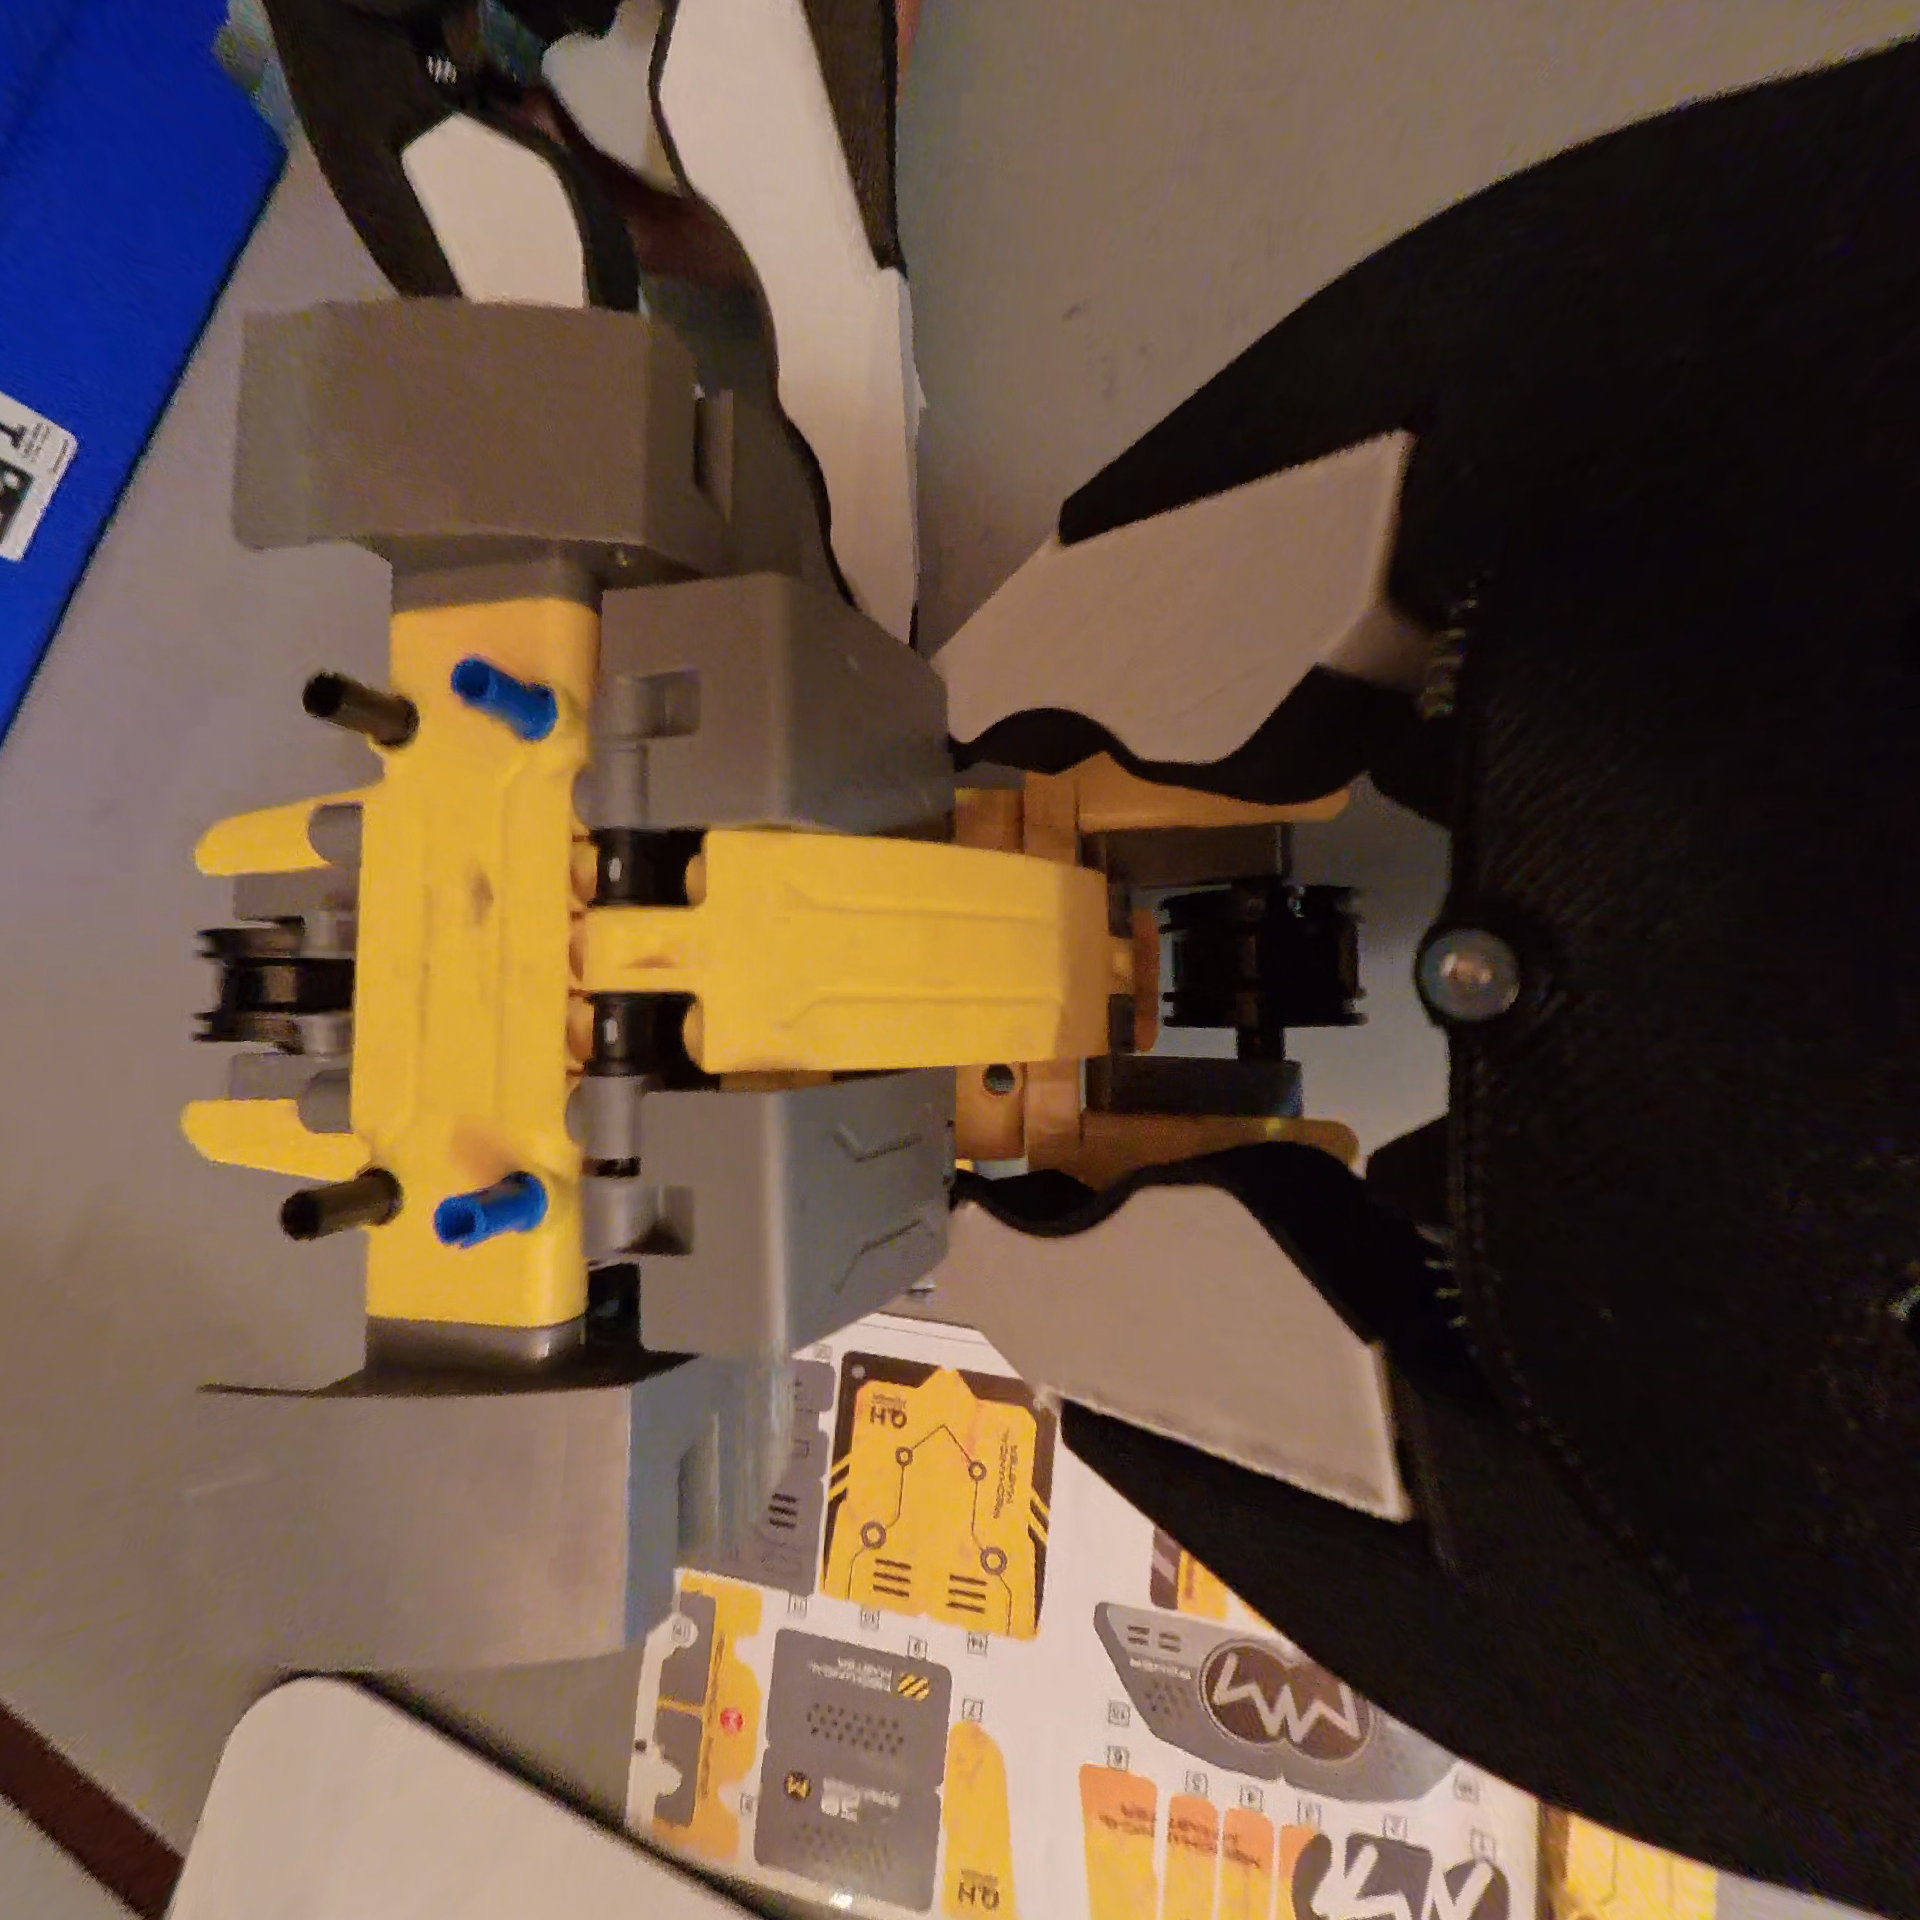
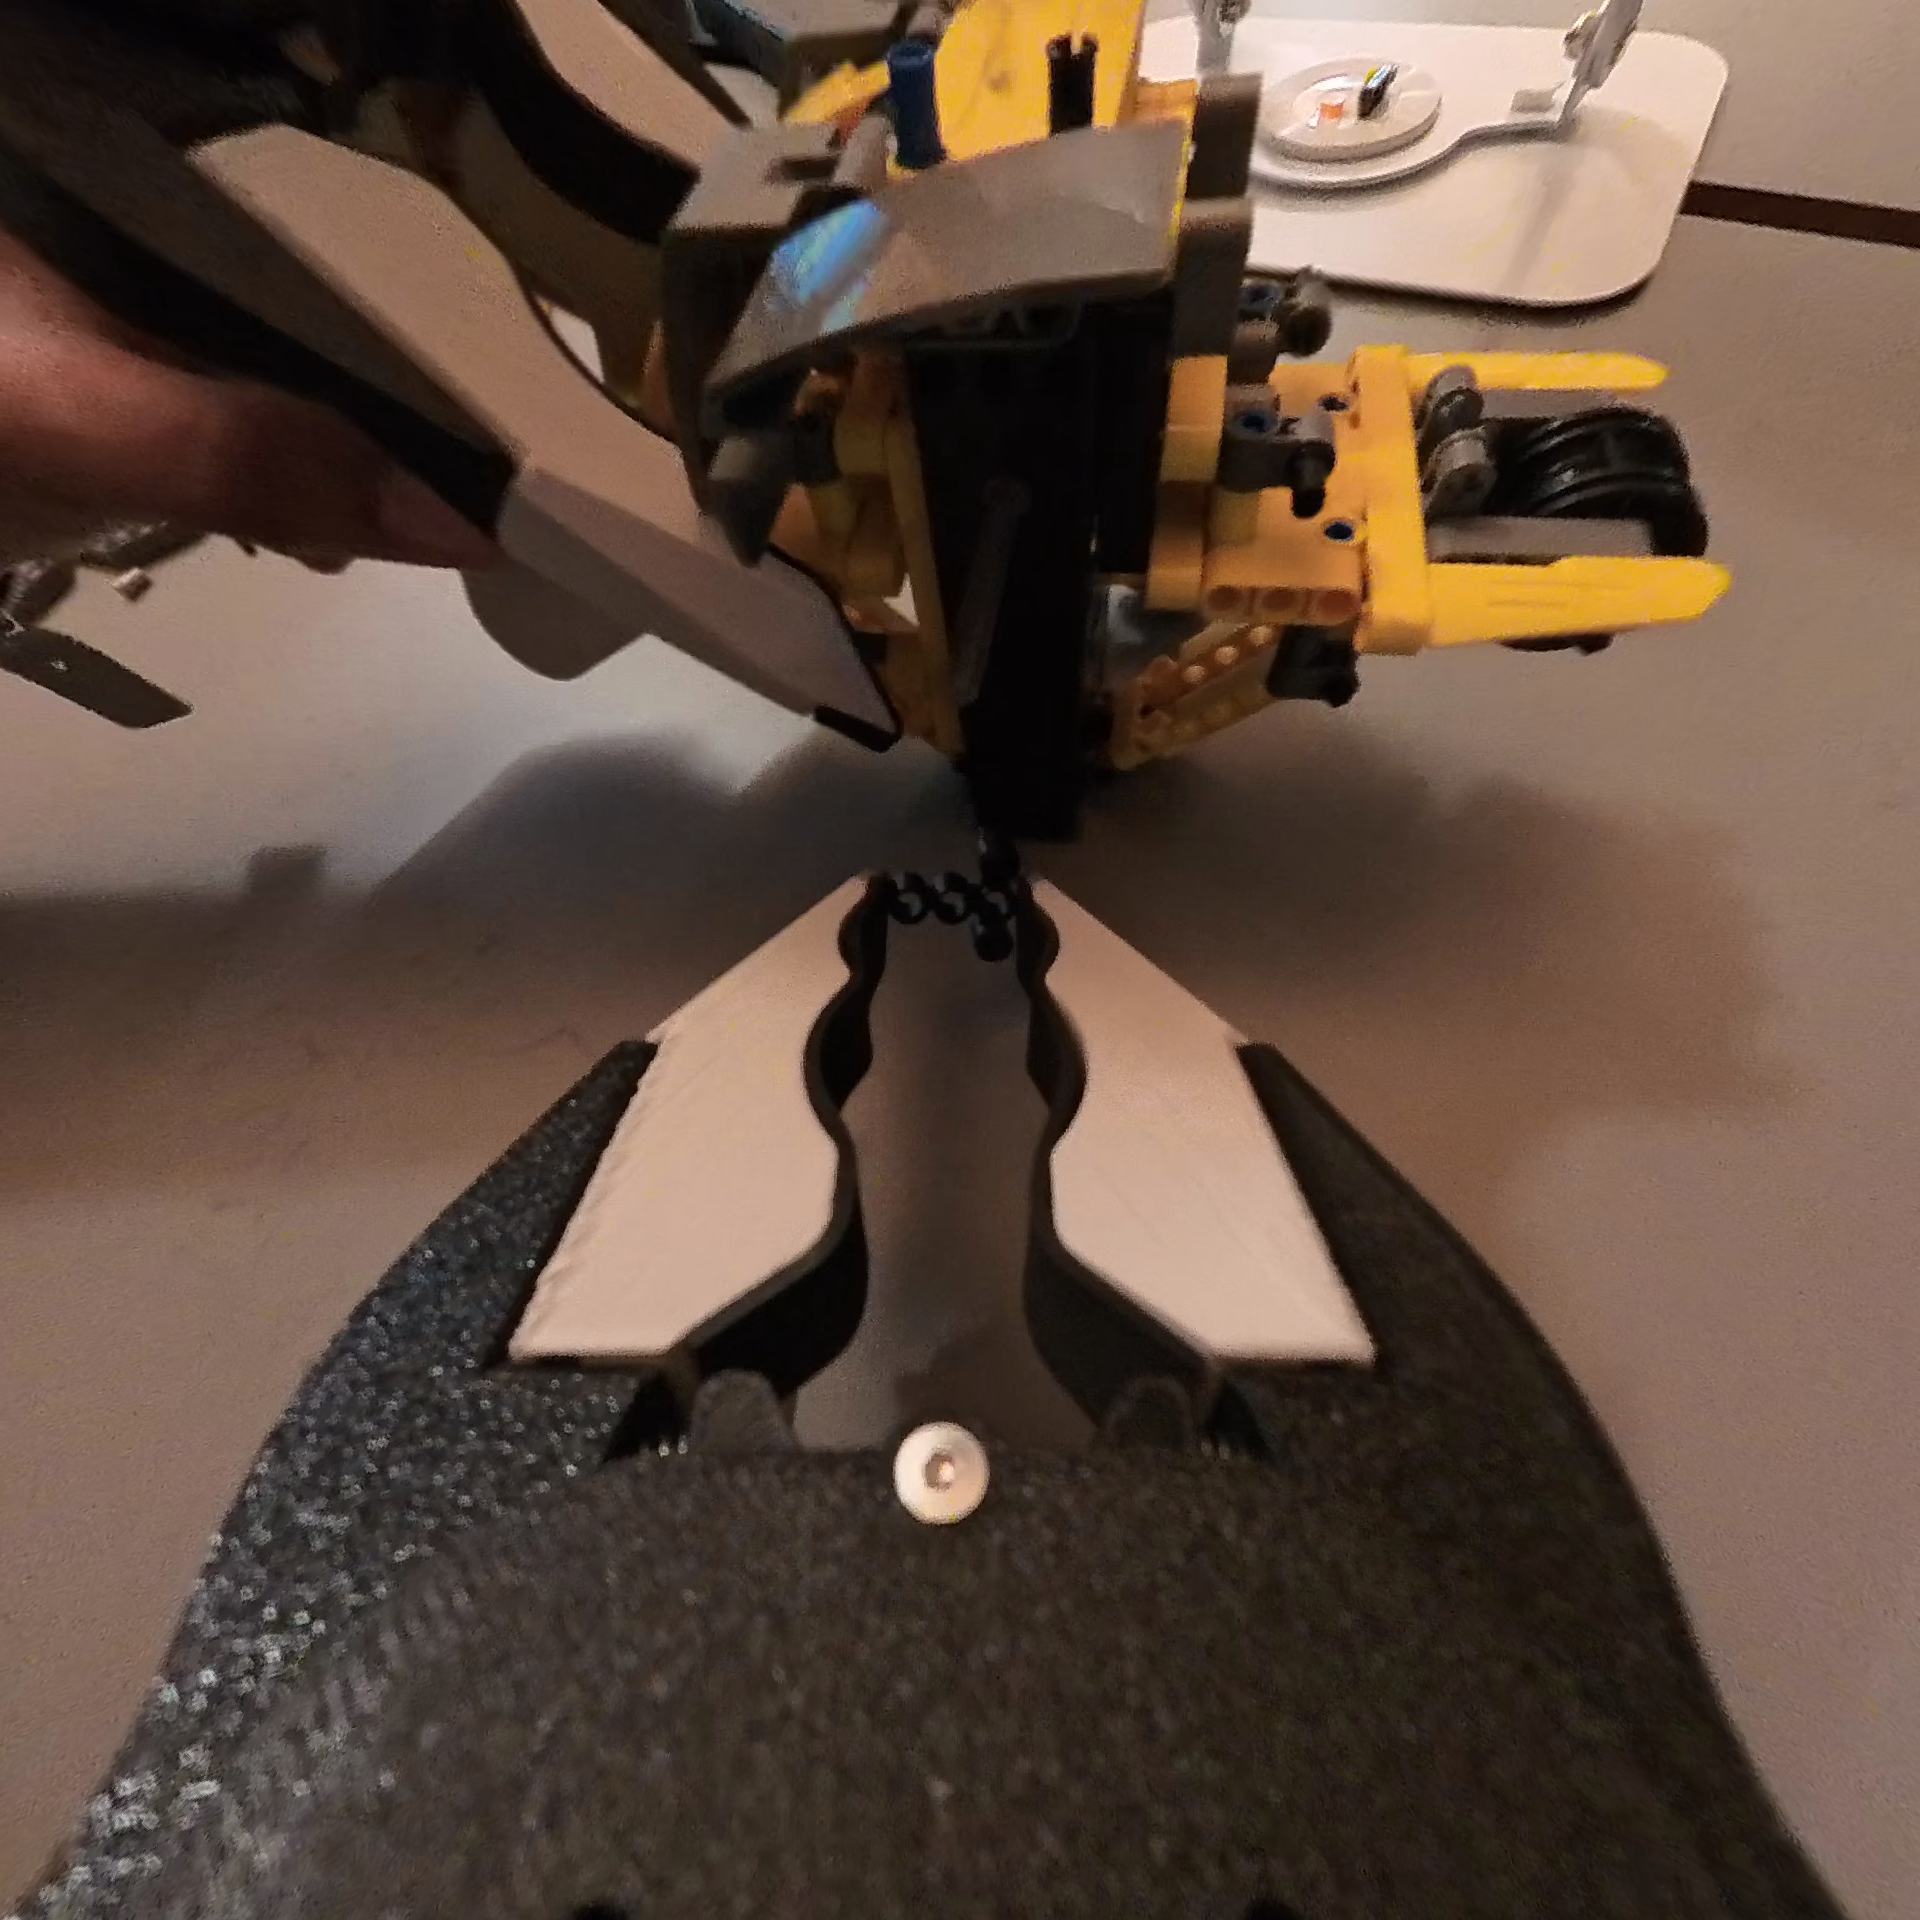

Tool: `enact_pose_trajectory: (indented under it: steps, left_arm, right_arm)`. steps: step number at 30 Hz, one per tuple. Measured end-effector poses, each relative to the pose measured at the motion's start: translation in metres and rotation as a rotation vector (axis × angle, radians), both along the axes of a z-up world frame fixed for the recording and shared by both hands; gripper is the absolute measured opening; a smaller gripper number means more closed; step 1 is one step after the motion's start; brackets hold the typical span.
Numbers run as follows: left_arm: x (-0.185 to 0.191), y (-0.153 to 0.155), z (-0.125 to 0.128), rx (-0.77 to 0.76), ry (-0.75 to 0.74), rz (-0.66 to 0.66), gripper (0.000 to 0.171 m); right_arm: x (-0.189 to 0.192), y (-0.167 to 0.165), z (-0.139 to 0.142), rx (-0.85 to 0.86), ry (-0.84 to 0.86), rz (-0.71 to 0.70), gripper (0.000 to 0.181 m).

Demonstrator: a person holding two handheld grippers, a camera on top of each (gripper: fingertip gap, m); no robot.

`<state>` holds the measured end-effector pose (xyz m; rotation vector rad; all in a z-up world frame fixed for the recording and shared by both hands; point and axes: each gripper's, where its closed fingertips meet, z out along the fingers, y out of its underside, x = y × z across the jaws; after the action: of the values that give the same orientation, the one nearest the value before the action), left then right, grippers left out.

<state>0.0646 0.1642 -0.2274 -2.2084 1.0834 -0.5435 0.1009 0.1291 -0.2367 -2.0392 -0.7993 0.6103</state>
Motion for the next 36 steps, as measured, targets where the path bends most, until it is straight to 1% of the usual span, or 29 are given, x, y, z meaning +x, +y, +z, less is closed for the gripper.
enact_pose_trajectory:
  steps: [3,5,10,11,14,17,20,23,26,29,31,33,36]
  left_arm:
    - [0.003,0.002,0.003,-0.038,-0.048,0.035,0.076]
    - [0.002,0.005,0.006,-0.069,-0.095,0.073,0.074]
    - [-0.009,0.005,0.016,-0.199,-0.305,0.169,0.071]
    - [-0.013,0.003,0.016,-0.213,-0.329,0.181,0.067]
    - [-0.020,-0.003,0.018,-0.252,-0.436,0.196,0.067]
    - [-0.025,-0.007,0.022,-0.276,-0.502,0.198,0.067]
    - [-0.029,-0.012,0.026,-0.339,-0.595,0.193,0.067]
    - [-0.030,-0.022,0.027,-0.385,-0.641,0.181,0.067]
    - [-0.029,-0.037,0.028,-0.419,-0.643,0.148,0.066]
    - [-0.027,-0.047,0.030,-0.458,-0.678,0.114,0.066]
    - [-0.027,-0.049,0.031,-0.491,-0.721,0.101,0.066]
    - [-0.027,-0.048,0.031,-0.493,-0.739,0.104,0.067]
    - [-0.026,-0.050,0.030,-0.477,-0.723,0.094,0.067]
  right_arm:
    - [0.001,0.000,0.004,0.028,0.006,0.004,0.024]
    - [0.003,0.002,0.009,0.078,-0.002,0.004,0.024]
    - [0.001,0.004,0.021,0.186,-0.014,0.028,0.024]
    - [-0.001,0.004,0.023,0.207,-0.016,0.035,0.024]
    - [-0.007,0.006,0.030,0.266,-0.035,0.066,0.024]
    - [-0.009,0.015,0.036,0.344,-0.117,0.087,0.024]
    - [-0.015,0.021,0.045,0.406,-0.168,0.126,0.024]
    - [-0.026,0.014,0.049,0.382,-0.162,0.192,0.024]
    - [-0.029,0.007,0.050,0.366,-0.178,0.217,0.024]
    - [-0.032,-0.004,0.054,0.329,-0.182,0.260,0.023]
    - [-0.032,-0.011,0.053,0.283,-0.199,0.294,0.023]
    - [-0.029,-0.017,0.049,0.249,-0.229,0.316,0.024]
    - [-0.025,-0.016,0.046,0.286,-0.257,0.300,0.024]
